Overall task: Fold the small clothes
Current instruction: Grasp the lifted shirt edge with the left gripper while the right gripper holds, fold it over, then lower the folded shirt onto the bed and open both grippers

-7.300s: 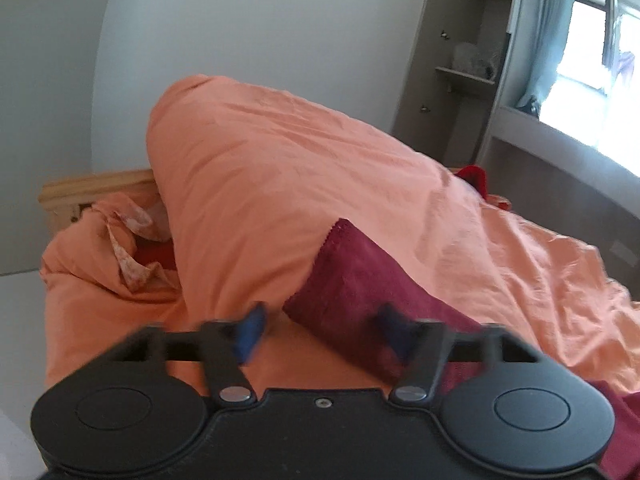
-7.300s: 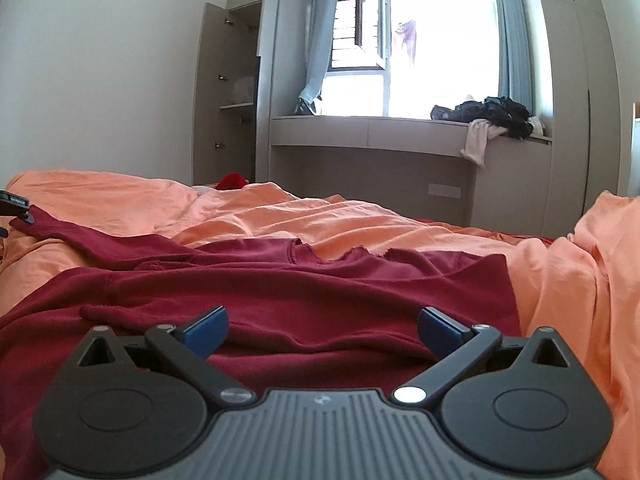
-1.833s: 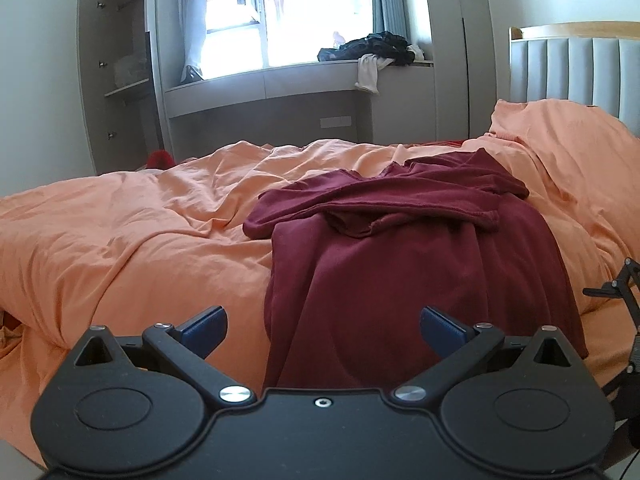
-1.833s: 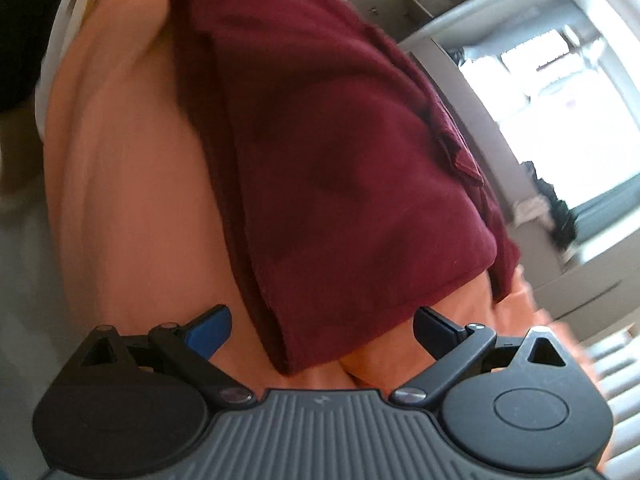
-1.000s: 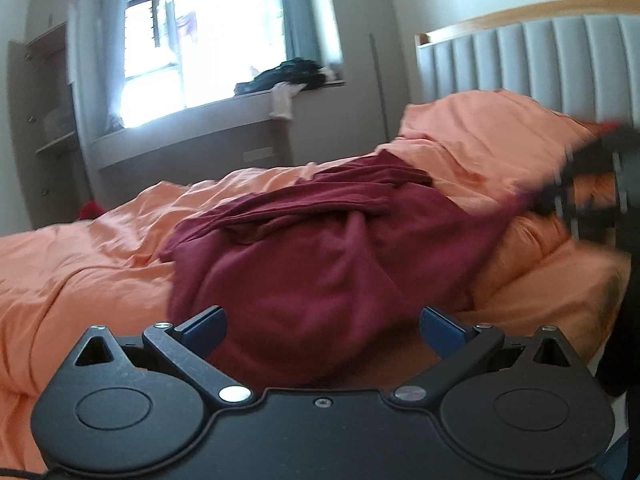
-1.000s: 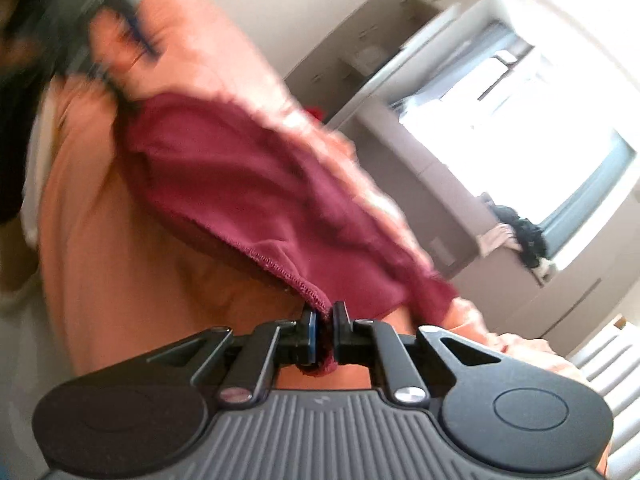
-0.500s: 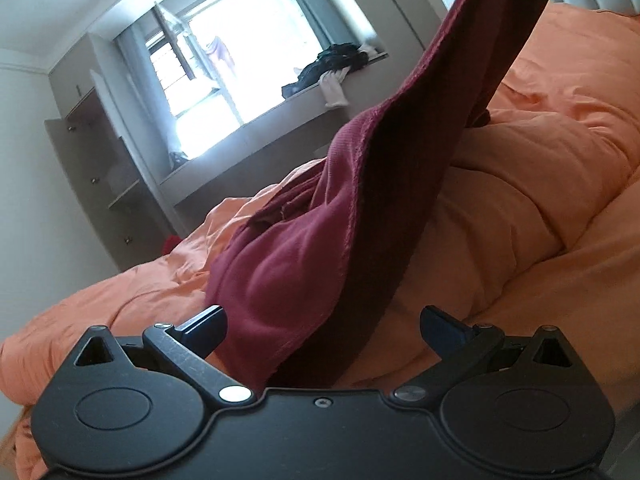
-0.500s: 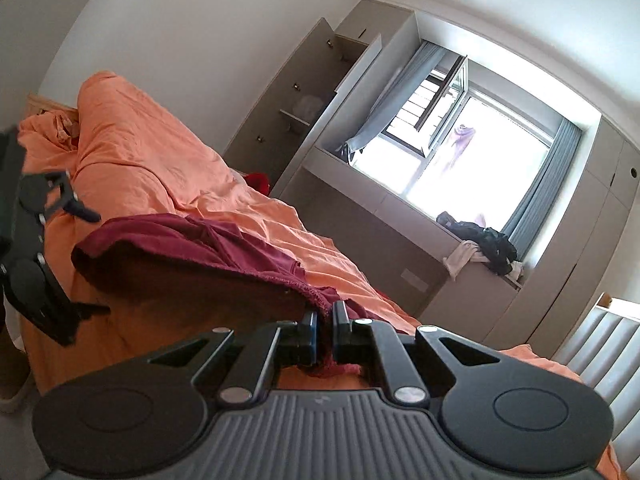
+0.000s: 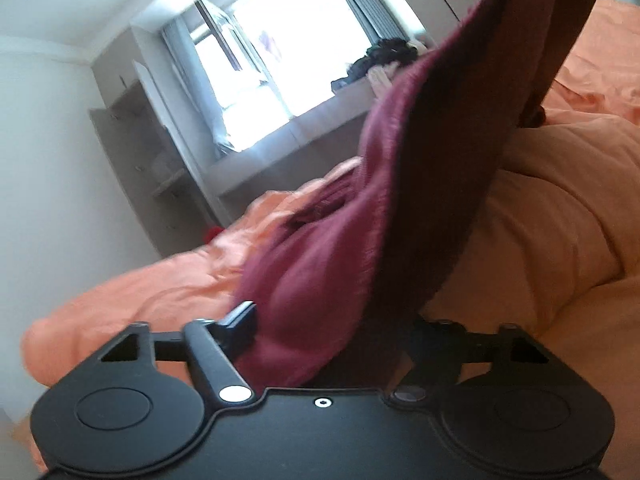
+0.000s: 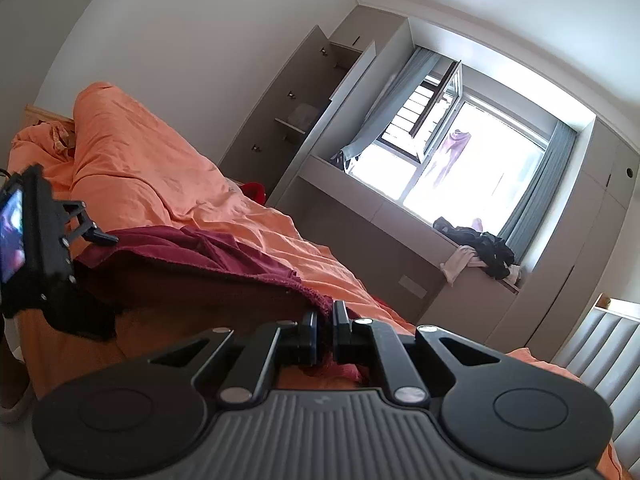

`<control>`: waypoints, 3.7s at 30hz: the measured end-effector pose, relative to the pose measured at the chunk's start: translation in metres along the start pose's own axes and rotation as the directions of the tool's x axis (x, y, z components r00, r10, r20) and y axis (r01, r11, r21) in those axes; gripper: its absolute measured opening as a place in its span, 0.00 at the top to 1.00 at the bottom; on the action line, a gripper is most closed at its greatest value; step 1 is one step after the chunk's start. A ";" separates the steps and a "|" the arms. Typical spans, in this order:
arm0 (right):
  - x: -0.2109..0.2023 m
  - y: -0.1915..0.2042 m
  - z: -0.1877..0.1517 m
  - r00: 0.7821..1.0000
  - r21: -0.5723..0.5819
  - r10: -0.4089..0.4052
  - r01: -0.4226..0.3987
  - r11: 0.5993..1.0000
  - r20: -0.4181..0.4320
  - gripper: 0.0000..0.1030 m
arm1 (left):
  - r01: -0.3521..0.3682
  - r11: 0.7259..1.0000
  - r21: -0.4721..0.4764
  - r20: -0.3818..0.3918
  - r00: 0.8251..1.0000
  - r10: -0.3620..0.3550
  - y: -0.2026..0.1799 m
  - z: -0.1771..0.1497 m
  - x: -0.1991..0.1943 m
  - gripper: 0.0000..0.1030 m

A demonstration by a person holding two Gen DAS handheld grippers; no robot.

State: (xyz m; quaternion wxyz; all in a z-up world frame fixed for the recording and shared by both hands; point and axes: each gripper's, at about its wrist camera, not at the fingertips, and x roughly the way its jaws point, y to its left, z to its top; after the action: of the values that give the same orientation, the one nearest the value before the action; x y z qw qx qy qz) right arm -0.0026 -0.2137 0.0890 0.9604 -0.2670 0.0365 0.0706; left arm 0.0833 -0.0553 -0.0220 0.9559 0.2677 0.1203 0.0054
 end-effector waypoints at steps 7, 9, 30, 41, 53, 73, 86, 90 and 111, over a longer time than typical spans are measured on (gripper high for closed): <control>-0.002 0.005 -0.005 1.000 0.010 -0.005 0.005 1.000 -0.009 0.93 | -0.035 0.998 0.043 -0.007 0.999 0.035 0.015 -0.019 -0.015 0.67; -0.003 0.007 -0.009 1.000 0.017 0.000 0.001 1.000 -0.028 0.93 | -0.034 0.999 0.037 -0.008 0.999 0.034 0.020 -0.018 -0.016 0.90; -0.126 0.041 -0.015 0.985 0.010 -0.167 0.167 0.986 0.030 0.95 | -0.014 0.997 0.074 0.271 0.963 -0.007 0.079 0.007 -0.168 0.95; -0.072 -0.010 0.011 0.955 0.084 -0.265 0.255 0.963 0.135 0.94 | 0.008 1.000 0.002 0.299 0.954 -0.009 0.105 0.080 -0.132 0.94; 0.140 -0.056 0.014 0.924 0.105 -0.383 0.381 0.919 -0.005 0.94 | 0.019 0.999 -0.032 0.139 0.990 -0.014 0.100 0.178 0.056 0.93; 0.305 -0.058 -0.049 0.953 0.158 -0.181 0.223 0.962 -0.241 0.93 | 0.115 0.973 -0.201 -0.200 0.967 -0.155 0.086 0.142 0.274 0.86; 0.311 -0.075 -0.054 0.953 0.227 -0.124 0.190 0.955 -0.277 0.36 | 0.082 0.958 -0.275 -0.249 0.956 -0.153 0.094 0.127 0.283 0.33; 0.304 -0.078 -0.058 0.954 0.243 -0.108 0.179 0.953 -0.281 0.18 | 0.063 0.943 -0.326 -0.259 0.954 -0.154 0.105 0.124 0.286 0.21; 0.286 -0.132 -0.106 0.896 0.473 -0.137 0.348 0.809 -0.423 0.00 | -0.082 0.896 -0.437 -0.303 0.951 -0.061 0.145 0.111 0.285 0.03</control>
State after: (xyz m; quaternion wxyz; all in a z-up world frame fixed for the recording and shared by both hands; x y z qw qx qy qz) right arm 0.2965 -0.3473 0.0343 0.9726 0.0019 0.1996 -0.1195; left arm 0.3938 0.0334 0.0792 0.9609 0.0389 0.2624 0.0799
